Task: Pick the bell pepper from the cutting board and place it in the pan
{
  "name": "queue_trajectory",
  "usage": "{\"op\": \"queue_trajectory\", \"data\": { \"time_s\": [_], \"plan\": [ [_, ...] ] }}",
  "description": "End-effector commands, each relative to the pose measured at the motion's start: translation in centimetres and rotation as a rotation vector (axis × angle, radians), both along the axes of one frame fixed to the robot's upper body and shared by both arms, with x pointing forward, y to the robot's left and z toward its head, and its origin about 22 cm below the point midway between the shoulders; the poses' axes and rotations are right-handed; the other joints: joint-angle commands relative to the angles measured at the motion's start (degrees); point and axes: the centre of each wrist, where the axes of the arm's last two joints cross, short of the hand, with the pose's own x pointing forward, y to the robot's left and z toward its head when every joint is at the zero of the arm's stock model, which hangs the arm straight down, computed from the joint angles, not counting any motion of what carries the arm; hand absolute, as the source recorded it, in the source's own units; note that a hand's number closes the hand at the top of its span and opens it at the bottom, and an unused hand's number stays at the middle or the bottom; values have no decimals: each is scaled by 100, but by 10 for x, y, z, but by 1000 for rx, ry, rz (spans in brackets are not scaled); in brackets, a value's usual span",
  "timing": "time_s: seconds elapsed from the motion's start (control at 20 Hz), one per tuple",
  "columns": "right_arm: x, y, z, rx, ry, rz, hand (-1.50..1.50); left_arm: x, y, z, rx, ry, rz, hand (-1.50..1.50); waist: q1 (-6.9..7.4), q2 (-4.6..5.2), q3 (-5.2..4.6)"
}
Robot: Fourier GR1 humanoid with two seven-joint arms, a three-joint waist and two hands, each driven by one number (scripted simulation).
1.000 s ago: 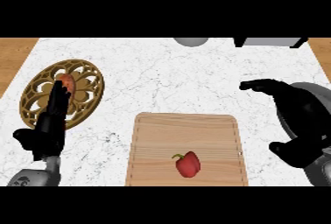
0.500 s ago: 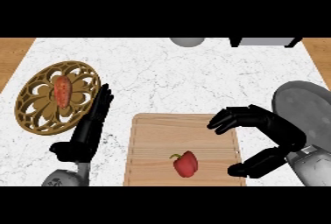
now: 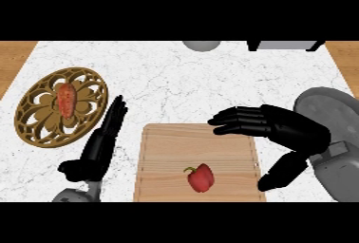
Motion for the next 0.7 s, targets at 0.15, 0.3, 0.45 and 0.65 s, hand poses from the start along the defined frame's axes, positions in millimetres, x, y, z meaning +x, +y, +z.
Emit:
{"op": "queue_trajectory", "data": {
  "time_s": [0.15,0.3,0.45,0.65],
  "plan": [
    [-23,56,12,-289,-112,31,-150,-3,6,-9,-8,9,0,0,-22,-12,-7],
    [-33,74,-3,-475,-183,36,-150,-17,-4,-10,1,13,-24,0,39,-27,-7],
    [-44,99,-19,-611,-247,94,-150,8,16,-3,1,2,-12,0,17,10,-7],
    [-56,102,-39,-708,-299,76,-150,-15,13,4,-8,13,-30,0,19,-15,2]
  ]
}}
